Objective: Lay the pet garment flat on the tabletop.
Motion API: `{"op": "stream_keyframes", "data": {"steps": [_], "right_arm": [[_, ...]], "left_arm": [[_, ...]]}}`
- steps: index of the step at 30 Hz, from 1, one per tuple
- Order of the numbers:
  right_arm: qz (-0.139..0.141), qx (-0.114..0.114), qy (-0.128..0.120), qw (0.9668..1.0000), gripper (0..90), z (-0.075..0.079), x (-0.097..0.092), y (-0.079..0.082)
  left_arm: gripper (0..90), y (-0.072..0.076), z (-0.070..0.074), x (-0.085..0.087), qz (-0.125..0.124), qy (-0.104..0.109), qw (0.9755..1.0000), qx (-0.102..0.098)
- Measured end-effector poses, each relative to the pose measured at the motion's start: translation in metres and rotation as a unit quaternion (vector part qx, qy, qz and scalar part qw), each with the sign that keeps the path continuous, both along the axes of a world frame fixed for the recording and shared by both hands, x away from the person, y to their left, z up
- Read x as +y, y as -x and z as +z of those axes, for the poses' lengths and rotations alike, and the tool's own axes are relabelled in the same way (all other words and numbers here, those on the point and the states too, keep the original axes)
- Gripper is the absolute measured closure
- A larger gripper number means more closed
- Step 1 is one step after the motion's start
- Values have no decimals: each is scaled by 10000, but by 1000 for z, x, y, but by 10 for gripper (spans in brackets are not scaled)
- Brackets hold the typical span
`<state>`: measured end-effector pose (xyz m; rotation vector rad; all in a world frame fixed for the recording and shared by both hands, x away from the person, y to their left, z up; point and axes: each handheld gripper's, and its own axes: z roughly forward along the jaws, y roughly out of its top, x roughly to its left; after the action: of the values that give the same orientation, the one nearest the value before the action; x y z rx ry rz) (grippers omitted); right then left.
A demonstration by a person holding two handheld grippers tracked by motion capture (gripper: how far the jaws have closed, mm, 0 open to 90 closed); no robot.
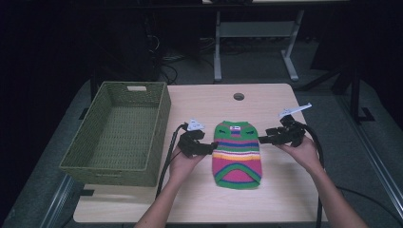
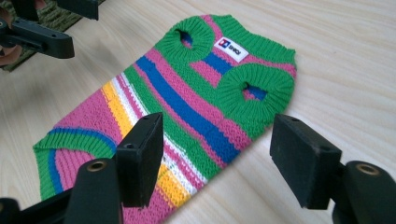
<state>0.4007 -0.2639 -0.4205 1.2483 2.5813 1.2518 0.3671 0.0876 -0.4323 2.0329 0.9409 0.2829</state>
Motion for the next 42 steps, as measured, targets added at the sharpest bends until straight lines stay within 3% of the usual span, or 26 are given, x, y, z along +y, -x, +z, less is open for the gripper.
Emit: {"op": "stream_keyframes", "data": {"steps": [8, 13, 19, 42], "right_arm": [[34, 35, 42, 10000, 330, -4, -5, 6], [61, 12, 59, 10000, 325, -3, -8, 10], [96, 21, -124, 9999, 322, -5, -13, 18], [189, -76, -21, 9998, 292, -15, -20, 48]], "left_arm": [[285, 6, -1, 4, -34, -54, 10000, 69], [284, 11, 2, 4, -112, -148, 9998, -20], [279, 17, 3, 5, -181, -104, 9998, -8], [273, 41, -4, 17, -375, -143, 9992, 42]]}}
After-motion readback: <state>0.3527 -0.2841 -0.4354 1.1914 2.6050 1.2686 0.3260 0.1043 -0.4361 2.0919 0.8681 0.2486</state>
